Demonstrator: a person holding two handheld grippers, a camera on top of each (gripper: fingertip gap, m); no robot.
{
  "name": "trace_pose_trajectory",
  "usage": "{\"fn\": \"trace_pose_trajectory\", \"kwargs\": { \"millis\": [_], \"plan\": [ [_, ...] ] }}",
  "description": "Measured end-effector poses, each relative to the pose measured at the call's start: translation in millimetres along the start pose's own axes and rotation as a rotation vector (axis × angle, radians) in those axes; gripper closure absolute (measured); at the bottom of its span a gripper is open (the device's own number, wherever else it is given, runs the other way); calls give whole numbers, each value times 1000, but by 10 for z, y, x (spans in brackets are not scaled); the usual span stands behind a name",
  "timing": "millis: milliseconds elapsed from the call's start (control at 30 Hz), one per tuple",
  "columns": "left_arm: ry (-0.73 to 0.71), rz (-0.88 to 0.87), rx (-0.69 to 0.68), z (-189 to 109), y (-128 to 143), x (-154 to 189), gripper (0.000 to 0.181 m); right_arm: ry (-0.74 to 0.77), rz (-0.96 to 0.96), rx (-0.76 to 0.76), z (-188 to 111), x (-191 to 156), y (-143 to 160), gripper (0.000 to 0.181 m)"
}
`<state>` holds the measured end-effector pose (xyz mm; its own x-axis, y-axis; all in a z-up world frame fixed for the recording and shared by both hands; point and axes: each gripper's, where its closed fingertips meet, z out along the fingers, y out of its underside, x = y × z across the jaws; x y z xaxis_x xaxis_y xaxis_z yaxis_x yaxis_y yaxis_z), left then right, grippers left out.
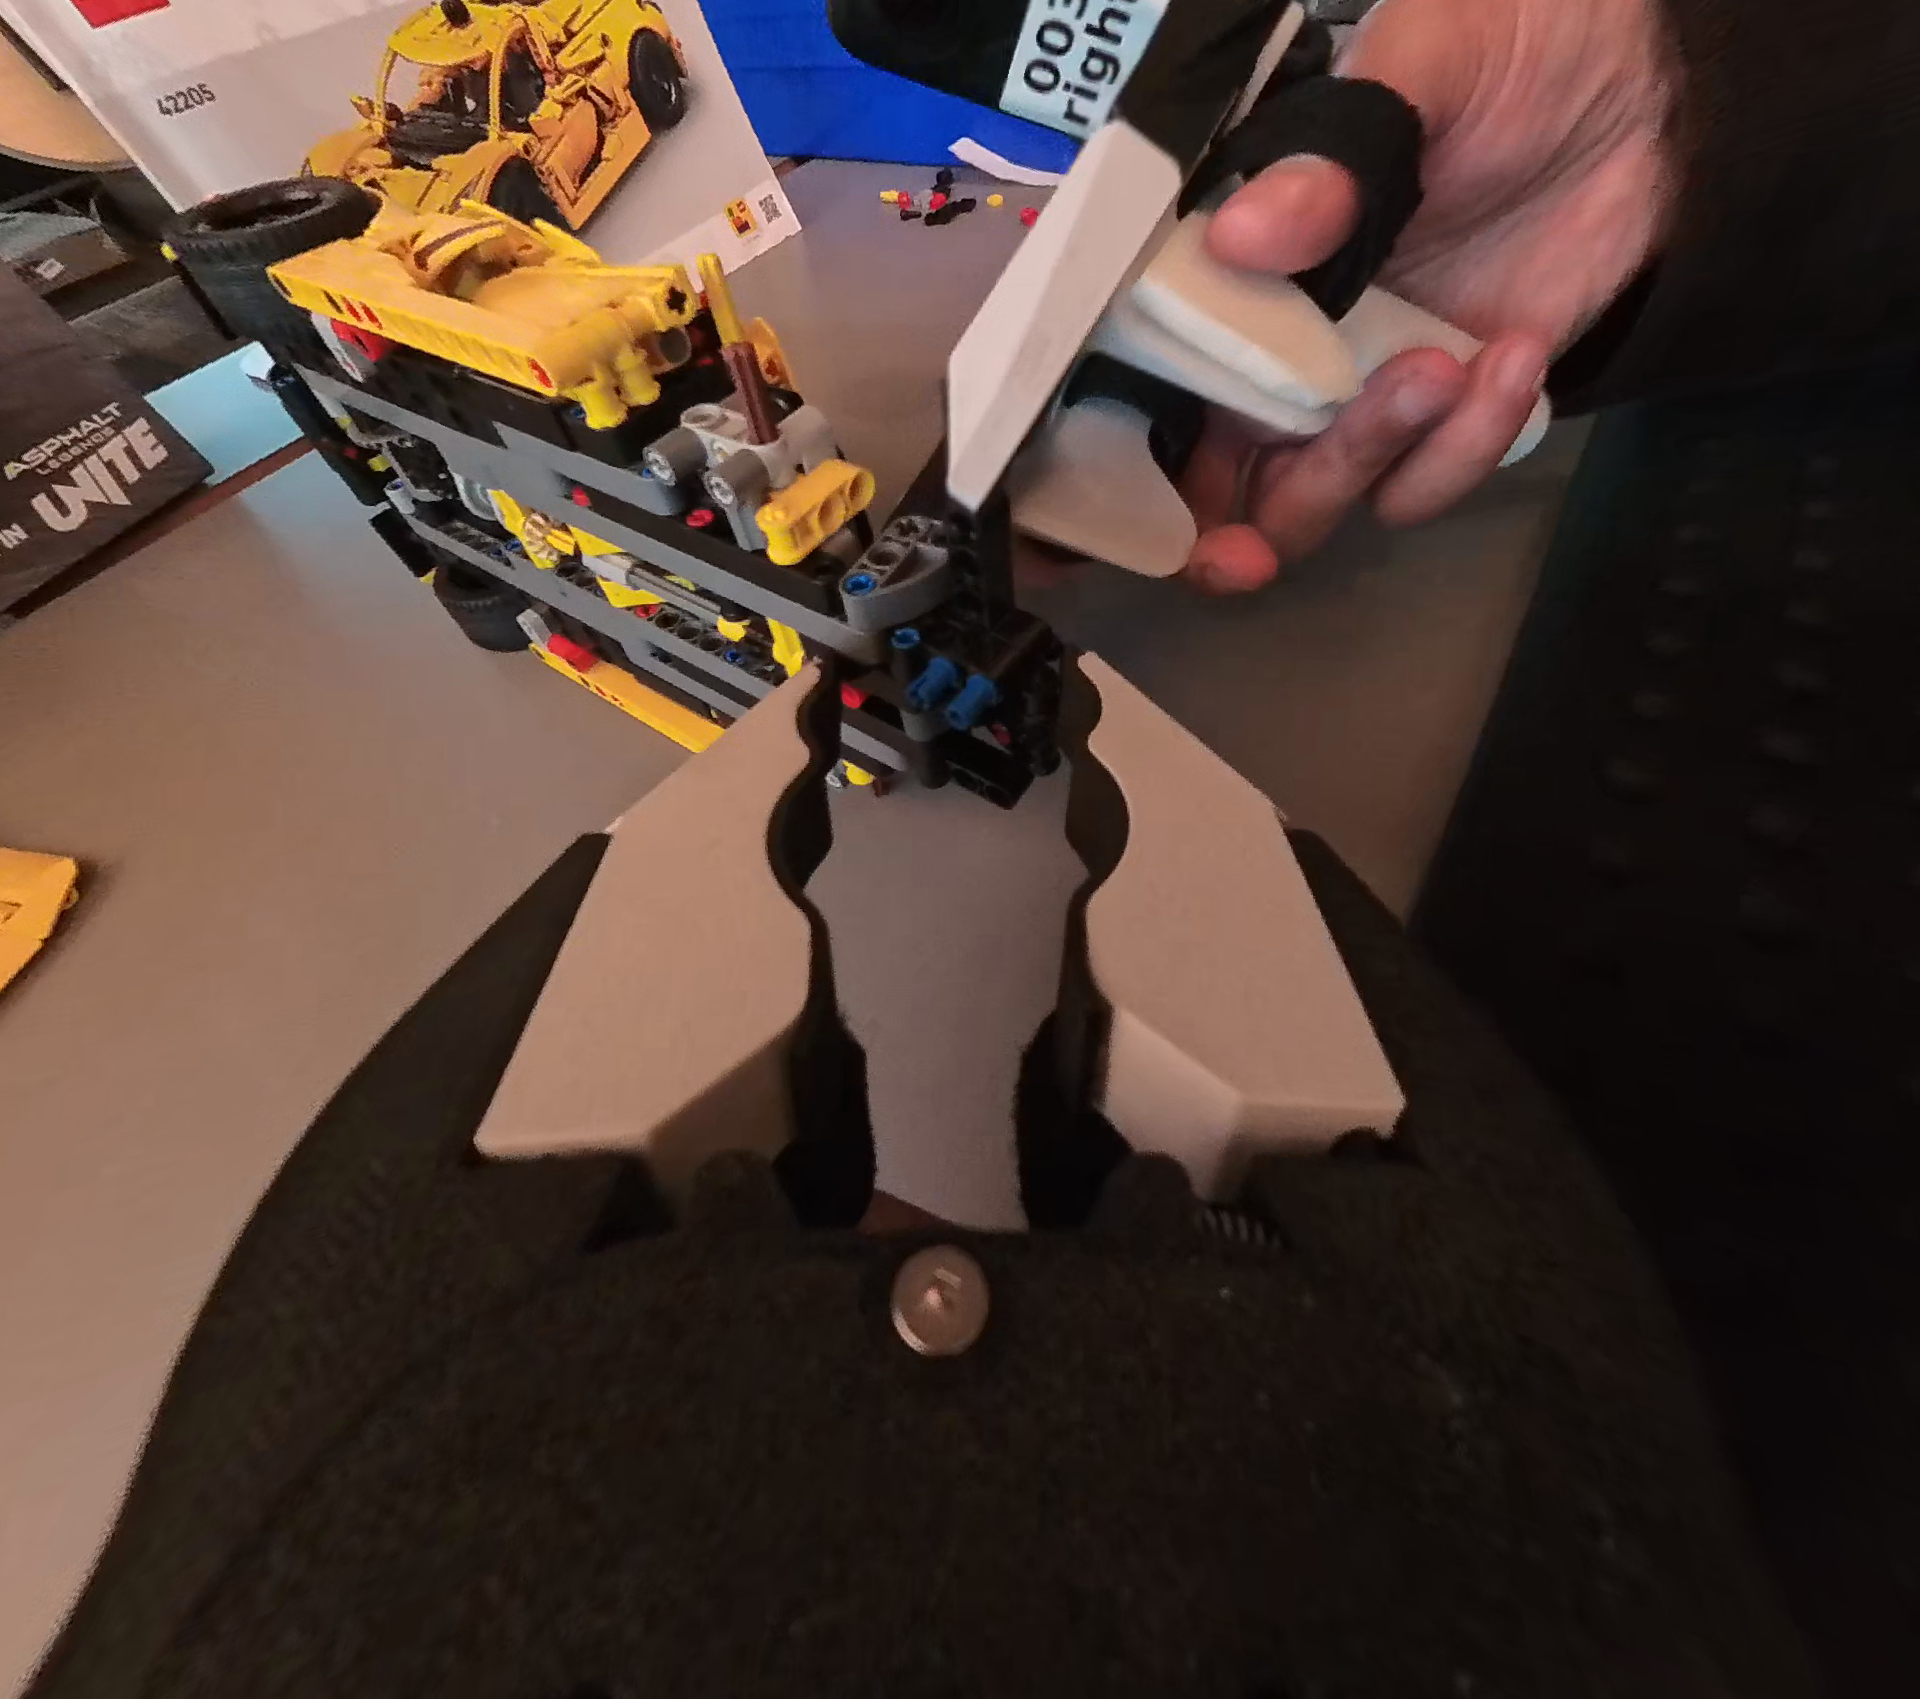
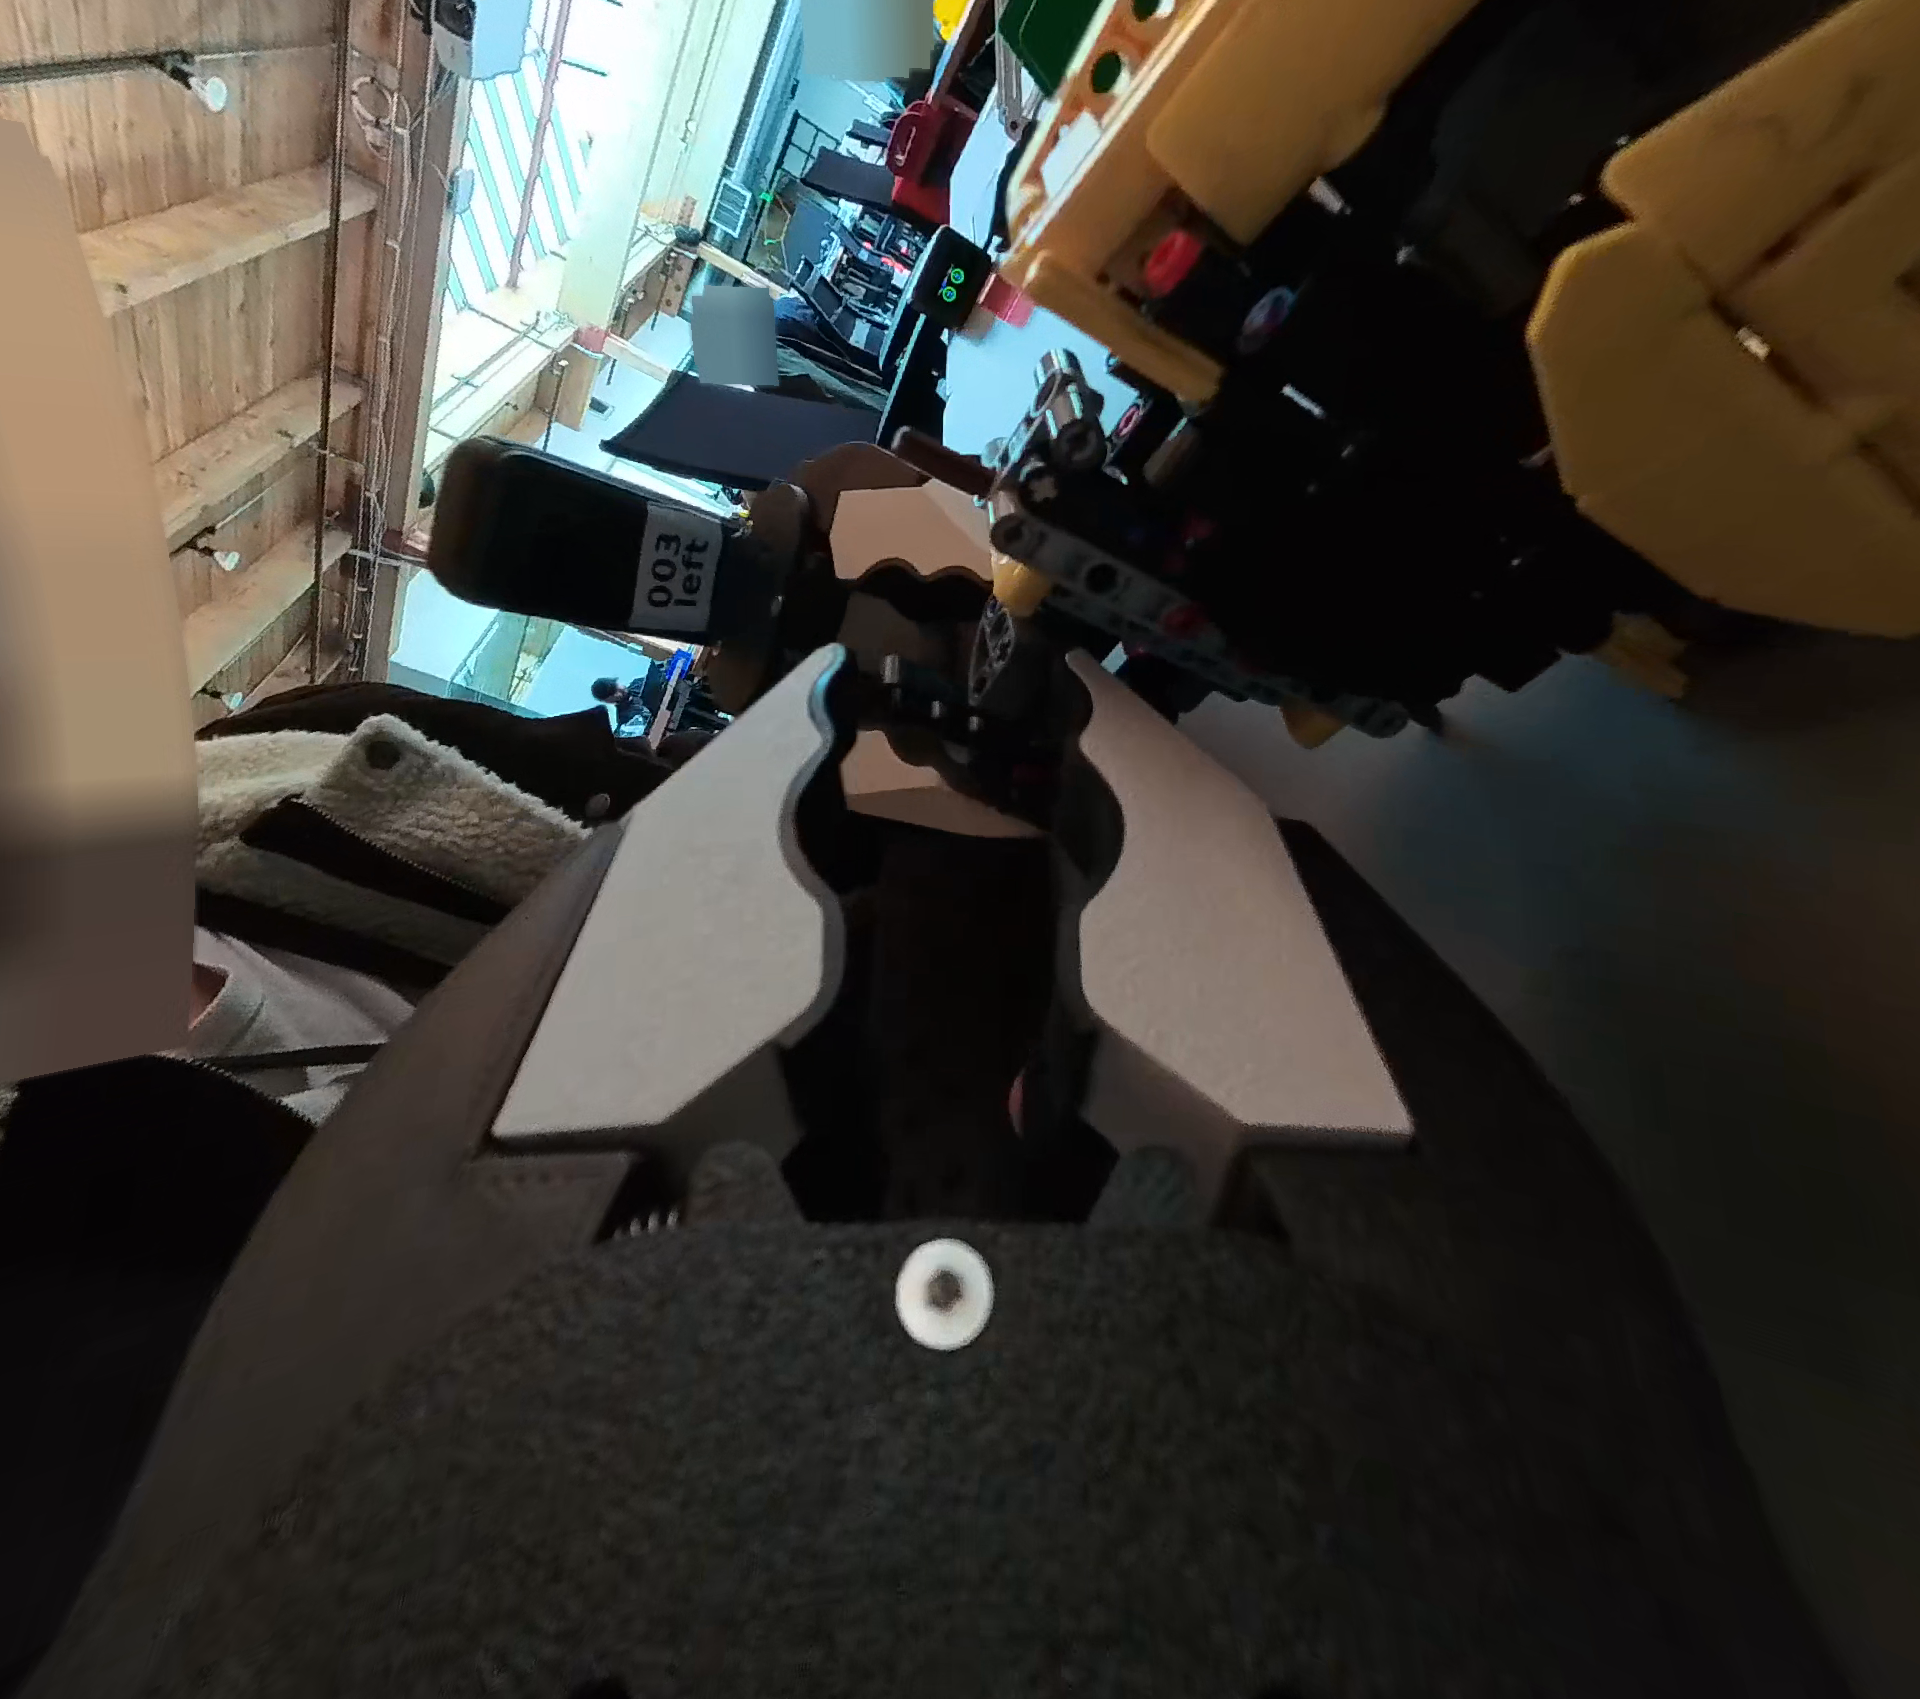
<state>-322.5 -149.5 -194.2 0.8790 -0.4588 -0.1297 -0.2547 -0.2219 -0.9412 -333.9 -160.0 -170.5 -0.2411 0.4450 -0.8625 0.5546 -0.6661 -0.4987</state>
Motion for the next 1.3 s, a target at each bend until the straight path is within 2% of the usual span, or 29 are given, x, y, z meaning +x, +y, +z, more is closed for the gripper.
{"fn": "trace_pose_trajectory", "kwargs": {
  "millis": [333,600,633,667,767,833,967,1233,1300],
  "plan": [
    [-6,9,-4,0,3,-2,140,-12,-42,-5,2,26,1,153],
    [-16,20,-3,-1,5,-8,141,-48,54,37,3,5,-37,157],
    [-9,24,-3,6,6,9,141,-123,92,99,-28,-103,-129,169],
    [-4,35,-1,16,4,29,141,-123,126,94,-34,-114,-149,169],
    [-27,95,-21,-4,-2,14,144,14,-21,27,28,-50,-76,168],
    [-18,70,-9,-4,0,16,144,-4,23,42,-3,-67,-110,168],
    [-14,44,-10,-21,7,4,143,-12,-7,7,-78,-133,-65,166],
    [-22,39,-11,-51,0,-11,144,-118,46,175,-380,-353,-242,166],
    [-23,-2,41,-113,-91,-36,144,-99,10,192,-372,-392,-236,167]
  ]
}}
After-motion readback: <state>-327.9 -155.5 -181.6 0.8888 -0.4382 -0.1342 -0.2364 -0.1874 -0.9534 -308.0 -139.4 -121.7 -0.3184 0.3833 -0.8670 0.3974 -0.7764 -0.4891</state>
